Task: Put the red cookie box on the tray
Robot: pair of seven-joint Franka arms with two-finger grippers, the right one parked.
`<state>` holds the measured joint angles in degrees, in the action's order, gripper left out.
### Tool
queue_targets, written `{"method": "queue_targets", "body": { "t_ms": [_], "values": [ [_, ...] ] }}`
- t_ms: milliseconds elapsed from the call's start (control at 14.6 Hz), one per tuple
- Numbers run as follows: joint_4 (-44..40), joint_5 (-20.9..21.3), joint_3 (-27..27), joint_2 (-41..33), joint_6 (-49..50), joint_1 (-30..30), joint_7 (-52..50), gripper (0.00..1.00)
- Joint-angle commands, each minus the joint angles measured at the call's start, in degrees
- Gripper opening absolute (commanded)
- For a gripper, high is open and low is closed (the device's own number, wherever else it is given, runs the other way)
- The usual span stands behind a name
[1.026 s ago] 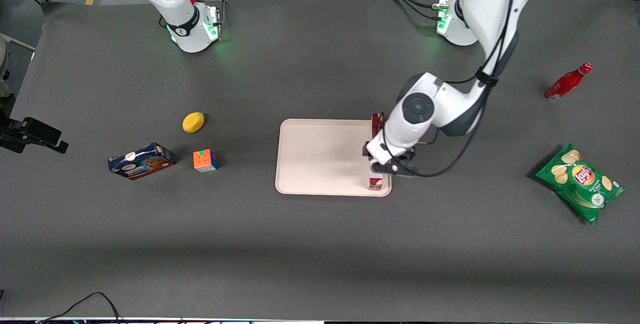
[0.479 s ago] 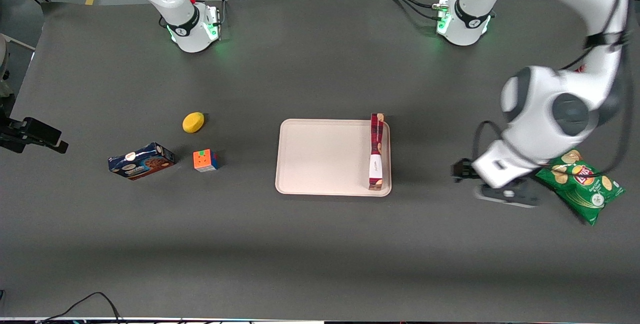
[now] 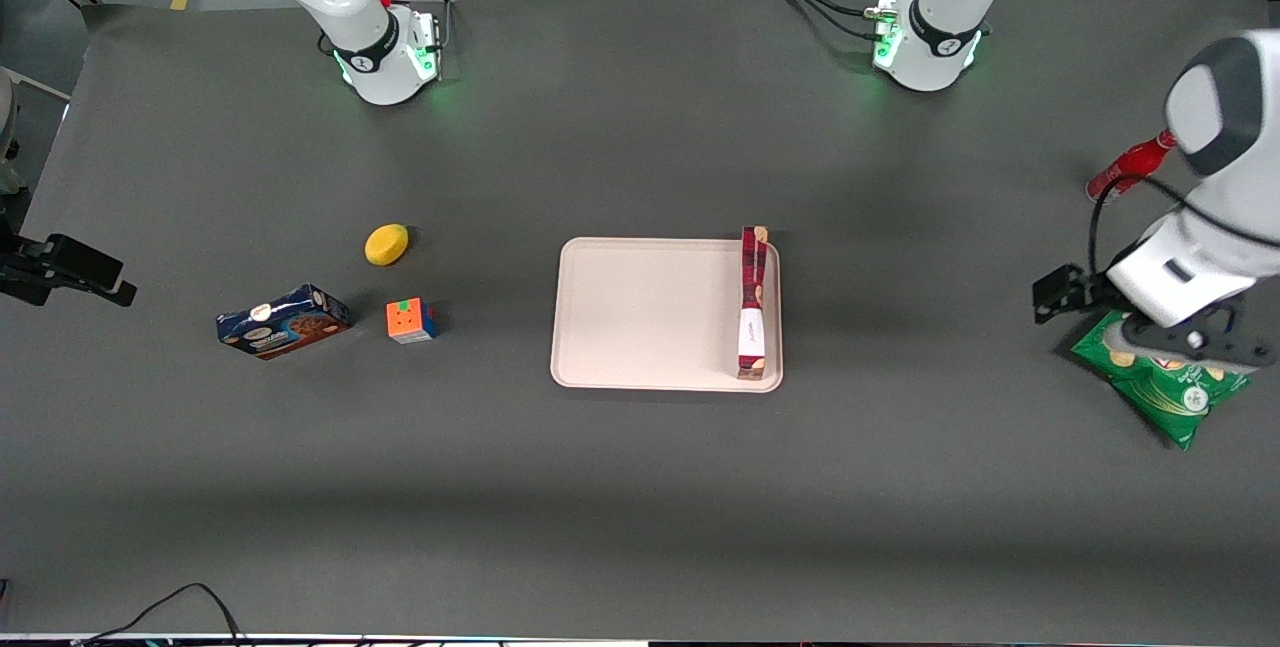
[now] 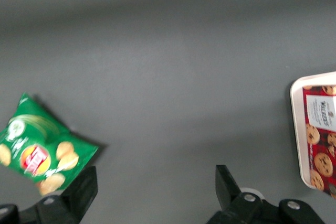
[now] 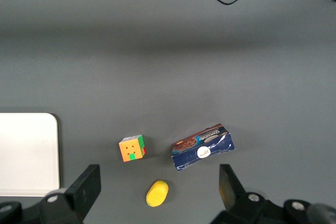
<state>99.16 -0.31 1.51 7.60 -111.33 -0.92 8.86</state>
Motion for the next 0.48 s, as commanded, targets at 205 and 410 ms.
{"method": "queue_targets", "body": {
  "t_ms": [205, 410],
  "values": [
    [1.03, -0.74, -0.46, -8.83, 8.50, 1.53, 1.07, 1.00],
    [0.86, -0.92, -0.46, -8.74, 7.98, 1.53, 0.90, 1.00]
  ]
}}
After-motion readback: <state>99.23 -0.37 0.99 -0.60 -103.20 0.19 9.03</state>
